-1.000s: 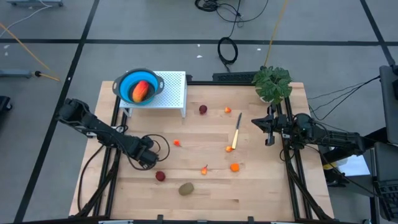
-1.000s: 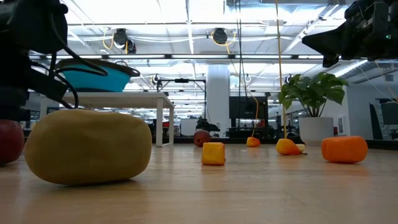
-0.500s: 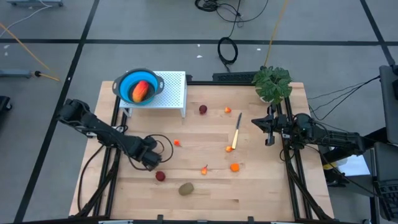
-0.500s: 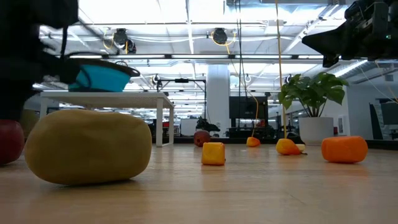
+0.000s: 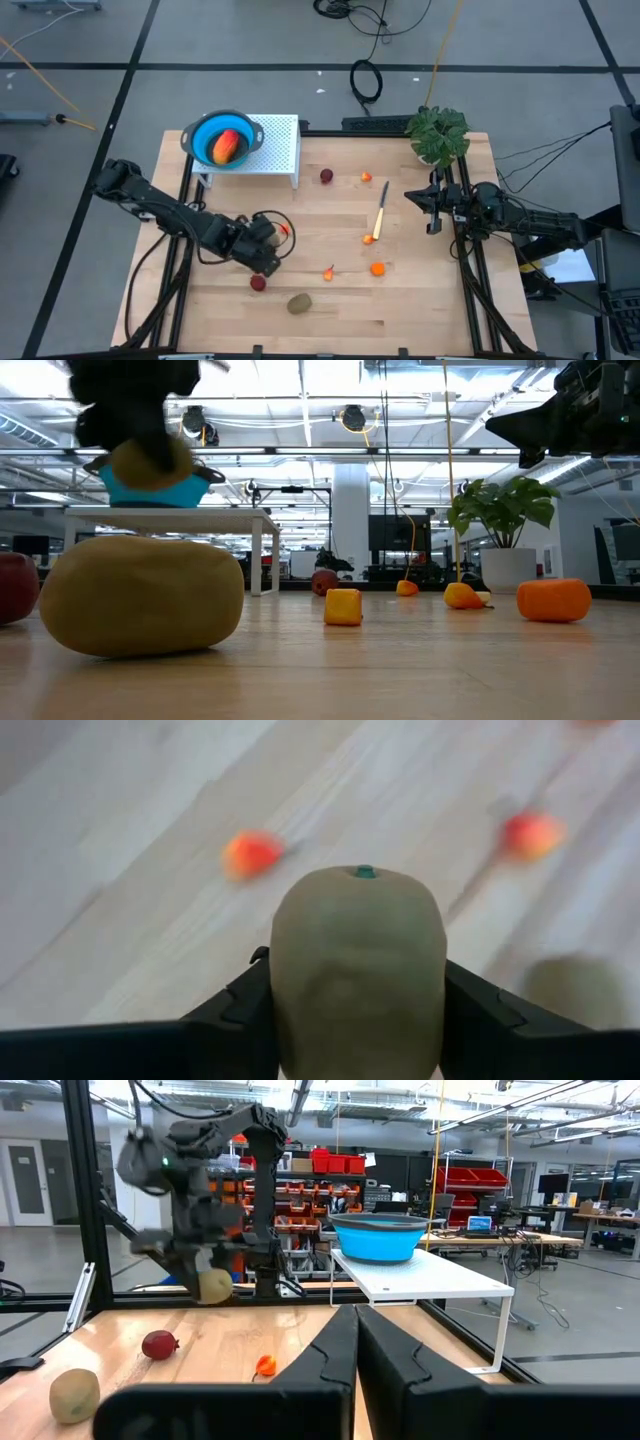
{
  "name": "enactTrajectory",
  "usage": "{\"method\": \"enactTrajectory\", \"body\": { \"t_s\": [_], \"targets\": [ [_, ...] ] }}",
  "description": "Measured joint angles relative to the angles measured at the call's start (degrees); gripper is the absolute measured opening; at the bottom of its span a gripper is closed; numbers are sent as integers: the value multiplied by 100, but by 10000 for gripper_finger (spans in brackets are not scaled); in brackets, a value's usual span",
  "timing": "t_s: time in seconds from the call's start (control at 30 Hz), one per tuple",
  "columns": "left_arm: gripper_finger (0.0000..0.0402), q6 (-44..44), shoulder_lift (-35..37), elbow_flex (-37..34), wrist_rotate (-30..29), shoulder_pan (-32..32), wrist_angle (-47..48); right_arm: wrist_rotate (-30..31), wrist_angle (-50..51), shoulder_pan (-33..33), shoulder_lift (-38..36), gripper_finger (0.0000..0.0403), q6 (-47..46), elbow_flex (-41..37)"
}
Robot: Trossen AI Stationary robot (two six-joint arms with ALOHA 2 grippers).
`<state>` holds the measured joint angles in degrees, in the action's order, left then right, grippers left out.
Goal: Pick & Place Fruit
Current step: Put the brown kiwi into the blue strainer bowl on the shelf
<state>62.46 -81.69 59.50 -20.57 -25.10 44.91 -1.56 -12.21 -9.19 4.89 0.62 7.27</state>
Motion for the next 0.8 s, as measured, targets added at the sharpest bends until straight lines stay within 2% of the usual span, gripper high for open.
{"method": "enactTrajectory", "body": {
  "t_s": [0.13,0.43,0.6,0.8],
  "targets": [
    [197,-305,2,84,-453,0,-1140,0,0,2,0,0,0,0],
    [187,-1442,2,84,-1383,0,-4112,0,0,0,0,0,0,0],
    [199,-1990,3,86,-1591,1,-5623,-6,2,0,0,0,0,0],
    [190,-2194,4,88,-1713,7,-6911,-13,2,0,0,0,0,0]
  ]
}}
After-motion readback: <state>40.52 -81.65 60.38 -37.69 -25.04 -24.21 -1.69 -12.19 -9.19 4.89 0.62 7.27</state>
